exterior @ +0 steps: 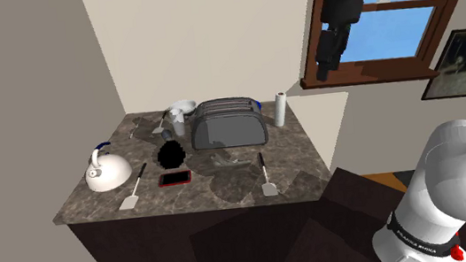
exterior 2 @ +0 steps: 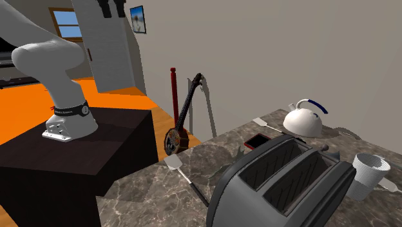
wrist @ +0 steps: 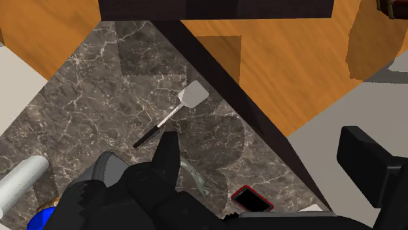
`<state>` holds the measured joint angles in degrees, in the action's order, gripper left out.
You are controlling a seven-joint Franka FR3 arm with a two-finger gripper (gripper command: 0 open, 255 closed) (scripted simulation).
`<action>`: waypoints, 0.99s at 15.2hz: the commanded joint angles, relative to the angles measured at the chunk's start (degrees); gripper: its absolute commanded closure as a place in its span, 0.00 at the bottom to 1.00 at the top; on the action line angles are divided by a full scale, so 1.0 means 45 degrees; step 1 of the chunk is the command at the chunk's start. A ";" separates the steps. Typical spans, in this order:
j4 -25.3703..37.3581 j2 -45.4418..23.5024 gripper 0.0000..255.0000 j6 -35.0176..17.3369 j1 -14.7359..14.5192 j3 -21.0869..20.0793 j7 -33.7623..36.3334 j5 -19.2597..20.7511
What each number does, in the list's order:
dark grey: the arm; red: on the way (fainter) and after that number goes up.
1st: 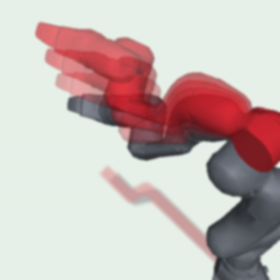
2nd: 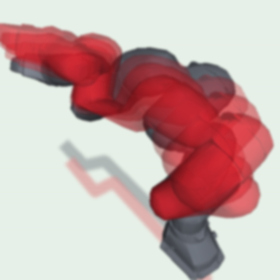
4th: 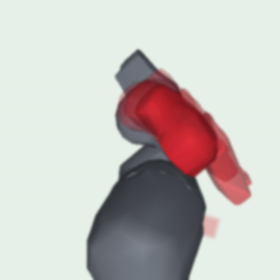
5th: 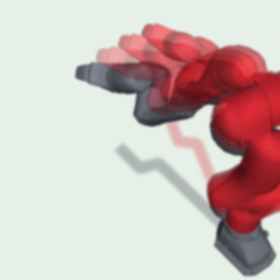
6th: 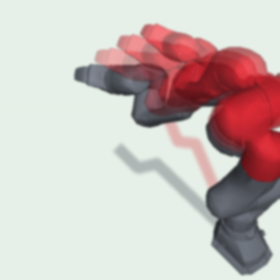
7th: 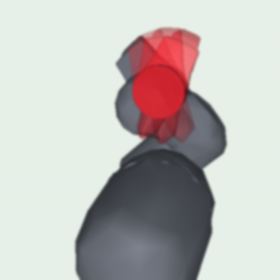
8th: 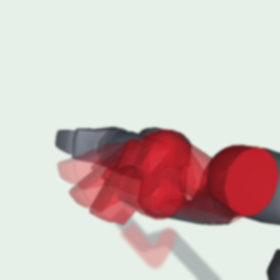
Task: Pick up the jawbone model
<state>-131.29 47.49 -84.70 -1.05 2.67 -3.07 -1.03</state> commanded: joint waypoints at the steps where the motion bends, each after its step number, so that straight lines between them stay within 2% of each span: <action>1: 0.0000 0.0000 0.00 0.0000 0.0000 0.0000 0.0000 0.0000; 8: -0.0795 -0.2155 0.00 -0.2603 -0.0210 0.0730 -0.1563 0.0564; 15: -0.0738 -0.5001 0.00 -0.5073 -0.0443 0.1383 -0.3055 0.0859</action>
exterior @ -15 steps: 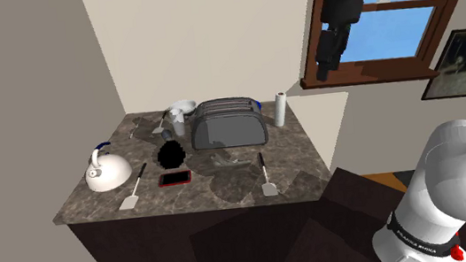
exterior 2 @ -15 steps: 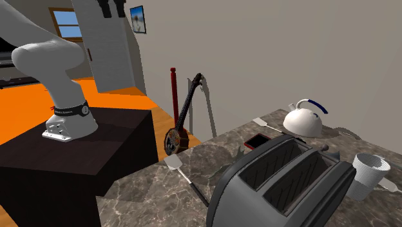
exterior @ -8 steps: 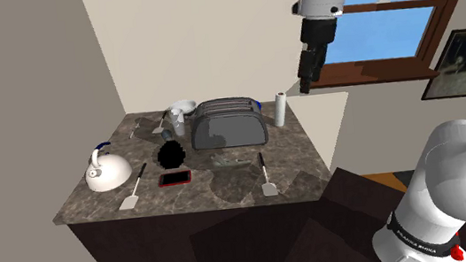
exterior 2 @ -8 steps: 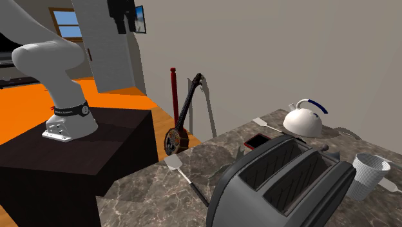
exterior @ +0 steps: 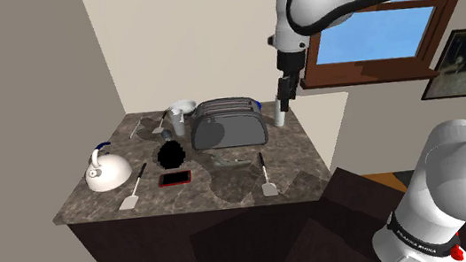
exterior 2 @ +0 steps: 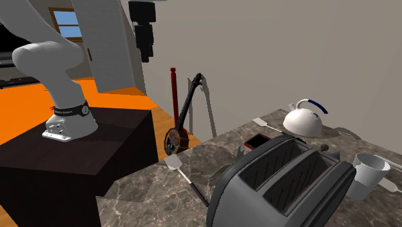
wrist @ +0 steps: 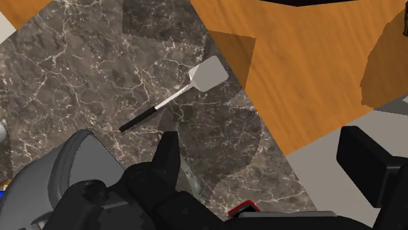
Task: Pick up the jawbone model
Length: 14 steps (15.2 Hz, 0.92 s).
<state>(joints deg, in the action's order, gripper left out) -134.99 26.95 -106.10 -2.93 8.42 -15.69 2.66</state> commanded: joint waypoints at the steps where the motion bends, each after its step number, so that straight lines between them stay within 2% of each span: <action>1: 0.0162 -0.0886 0.00 -0.0643 -0.0058 0.0186 -0.0463 0.0052; 7: 0.0981 -0.3741 0.00 -0.2408 -0.0232 0.0570 -0.1748 -0.0044; 14: 0.2669 -0.7253 0.00 -0.3912 -0.0261 0.0694 -0.3222 -0.0445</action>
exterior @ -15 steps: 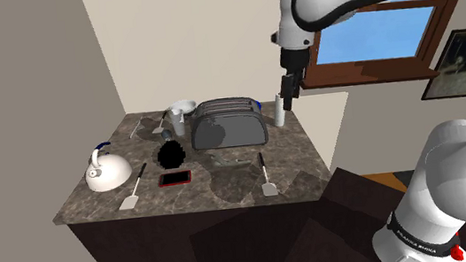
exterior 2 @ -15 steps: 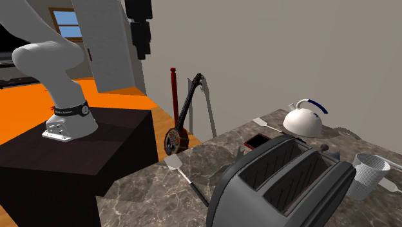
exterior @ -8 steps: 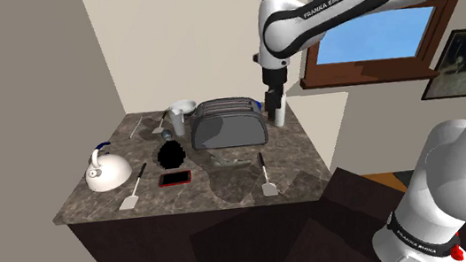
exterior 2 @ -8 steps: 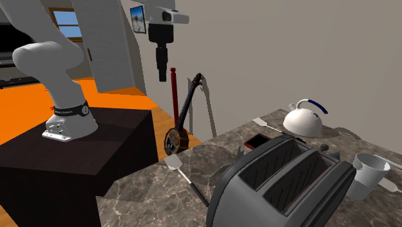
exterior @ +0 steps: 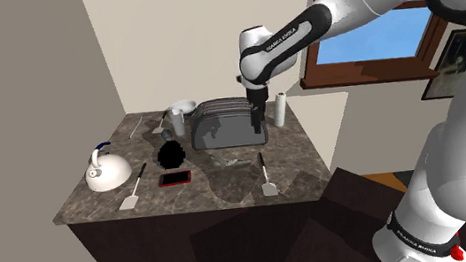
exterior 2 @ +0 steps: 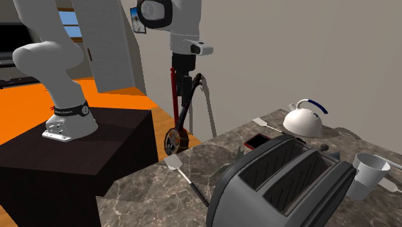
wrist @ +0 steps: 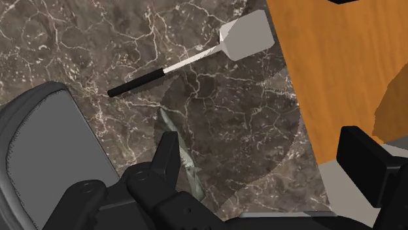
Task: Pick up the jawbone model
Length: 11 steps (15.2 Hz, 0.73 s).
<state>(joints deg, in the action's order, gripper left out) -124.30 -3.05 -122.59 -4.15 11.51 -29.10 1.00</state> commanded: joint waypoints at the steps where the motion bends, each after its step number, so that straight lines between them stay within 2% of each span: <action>1: 0.0596 -0.1095 0.00 -0.0407 0.0031 -0.0011 -0.0438 -0.0139; 11: 0.4506 -0.6181 0.00 -0.1202 0.0409 -0.0459 -0.2023 -0.0491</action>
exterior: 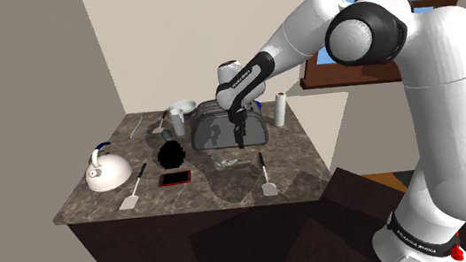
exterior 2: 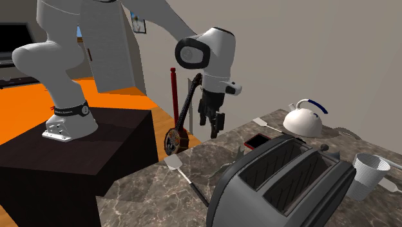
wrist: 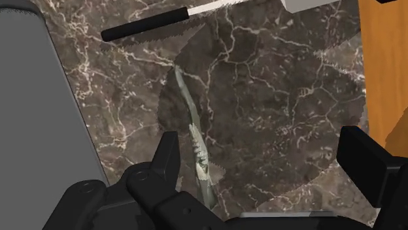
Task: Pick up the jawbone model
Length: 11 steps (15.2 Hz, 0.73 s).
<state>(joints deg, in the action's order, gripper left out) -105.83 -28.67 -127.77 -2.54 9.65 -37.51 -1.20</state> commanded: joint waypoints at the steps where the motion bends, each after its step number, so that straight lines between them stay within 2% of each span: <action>1: 0.0891 -0.1006 0.00 -0.0050 0.0092 -0.0101 -0.0274 -0.0002; 11: 0.6913 -0.6345 0.00 0.0903 0.0432 -0.0537 -0.1219 0.0231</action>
<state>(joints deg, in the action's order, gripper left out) -77.10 -55.21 -124.14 -0.64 7.36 -42.75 -0.30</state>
